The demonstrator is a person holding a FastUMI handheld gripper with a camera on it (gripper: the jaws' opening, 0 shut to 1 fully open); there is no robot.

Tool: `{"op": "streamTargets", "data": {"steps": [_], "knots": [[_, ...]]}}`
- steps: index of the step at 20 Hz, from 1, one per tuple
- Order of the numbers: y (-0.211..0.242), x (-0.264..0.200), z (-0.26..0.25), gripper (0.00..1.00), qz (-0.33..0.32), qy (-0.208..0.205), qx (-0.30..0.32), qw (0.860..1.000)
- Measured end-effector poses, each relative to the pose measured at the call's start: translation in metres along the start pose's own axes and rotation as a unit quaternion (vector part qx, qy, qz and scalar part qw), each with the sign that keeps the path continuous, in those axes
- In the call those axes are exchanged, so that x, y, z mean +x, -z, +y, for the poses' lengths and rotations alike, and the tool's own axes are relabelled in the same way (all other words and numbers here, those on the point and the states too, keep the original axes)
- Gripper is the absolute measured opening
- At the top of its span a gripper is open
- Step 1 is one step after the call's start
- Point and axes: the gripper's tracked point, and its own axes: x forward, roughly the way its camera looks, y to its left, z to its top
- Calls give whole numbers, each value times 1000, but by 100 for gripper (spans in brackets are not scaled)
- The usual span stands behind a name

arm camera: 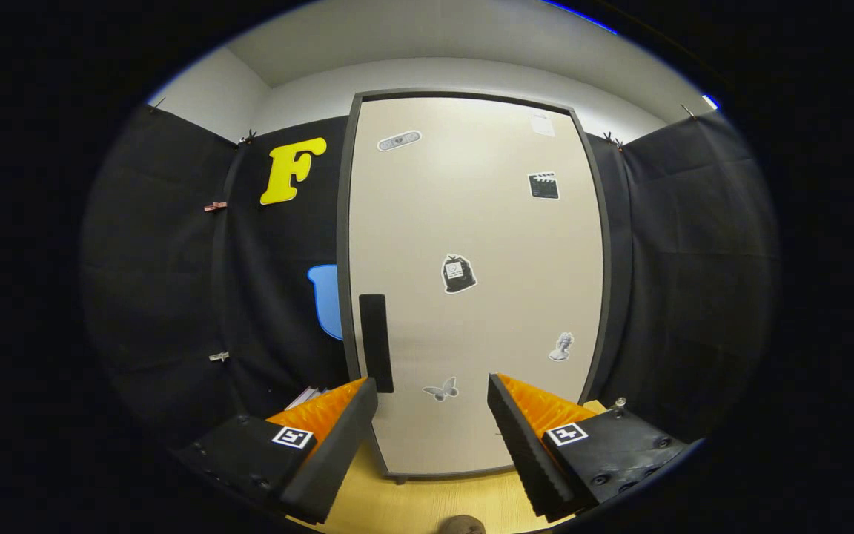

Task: Open the shoe cabinet door, grab the shoes and put them into the shoe cabinet, then close the shoe cabinet door.

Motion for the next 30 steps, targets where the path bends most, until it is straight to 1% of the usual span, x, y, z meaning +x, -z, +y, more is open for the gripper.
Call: {"op": "streamTargets", "data": {"steps": [7,13,18,19,21,25,27,28,30], "knots": [[6,33,34,98,8,-16,12,1000],[11,72,49,97,10,-8,19,1000],[16,101,50,97,9,3,17,1000],[16,106,48,96,9,8,19,1000],[17,115,46,88,11,14,24,1000],[26,128,49,89,25,18,22,999],[27,132,50,66,22,21,17,999],[28,133,51,64,21,23,15,999],[27,135,51,64,23,27,11,999]]}}
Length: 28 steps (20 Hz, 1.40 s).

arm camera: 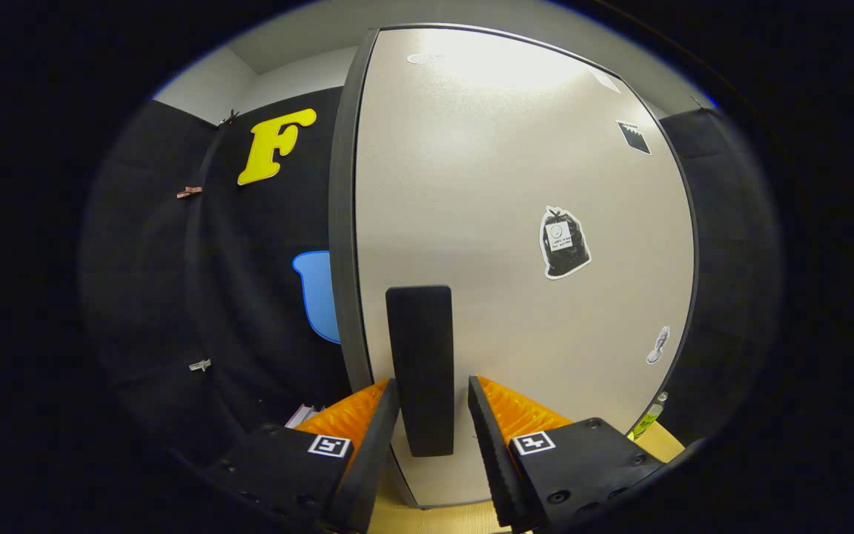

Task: Open the shoe cabinet door, grab the shoes and put them into the shoe cabinet, then close the shoe cabinet door.

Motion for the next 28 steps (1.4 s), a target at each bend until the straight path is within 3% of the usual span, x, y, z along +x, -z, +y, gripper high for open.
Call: {"op": "streamTargets", "data": {"steps": [3,4,6,8,9,16,28], "knots": [[2,0,0,43,-3,4,-5,1000],[5,3,2,44,-2,2,-8,1000],[3,2,2,34,-5,5,-15,1000],[3,3,1,34,-5,3,-15,1000],[4,1,1,25,-4,2,-17,1000],[3,-12,1,26,5,-17,-7,1000],[4,-77,-22,25,-7,-74,-16,997]]}}
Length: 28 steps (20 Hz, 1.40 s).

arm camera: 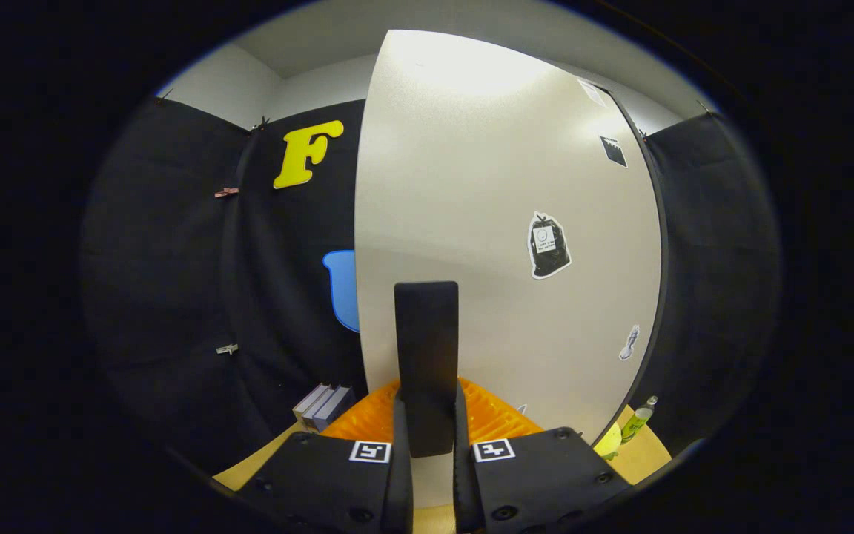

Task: Open the shoe cabinet door, grab the shoes and put them into the shoe cabinet, then close the shoe cabinet door.

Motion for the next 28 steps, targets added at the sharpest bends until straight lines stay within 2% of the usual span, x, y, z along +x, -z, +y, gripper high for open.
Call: {"op": "streamTargets", "data": {"steps": [12,21,28], "knots": [[0,-82,-42,25,6,-79,-6,997],[0,-128,-91,25,7,-85,12,996],[0,-149,-128,25,9,-67,20,998]]}}
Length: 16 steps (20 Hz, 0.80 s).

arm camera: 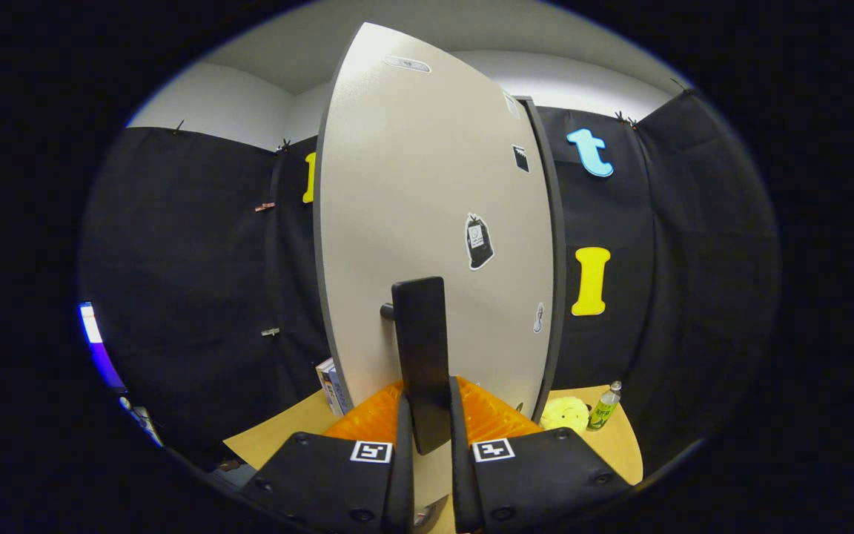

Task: Open the shoe cabinet door, grab the shoes and put them into the shoe cabinet, then close the shoe cabinet door.

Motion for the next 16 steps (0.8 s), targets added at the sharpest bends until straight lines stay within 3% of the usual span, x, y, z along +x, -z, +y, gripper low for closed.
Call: {"op": "streamTargets", "data": {"steps": [10,16], "knots": [[-9,-36,-43,24,-15,38,17,999],[-23,-83,-78,24,-43,88,5,995]]}}
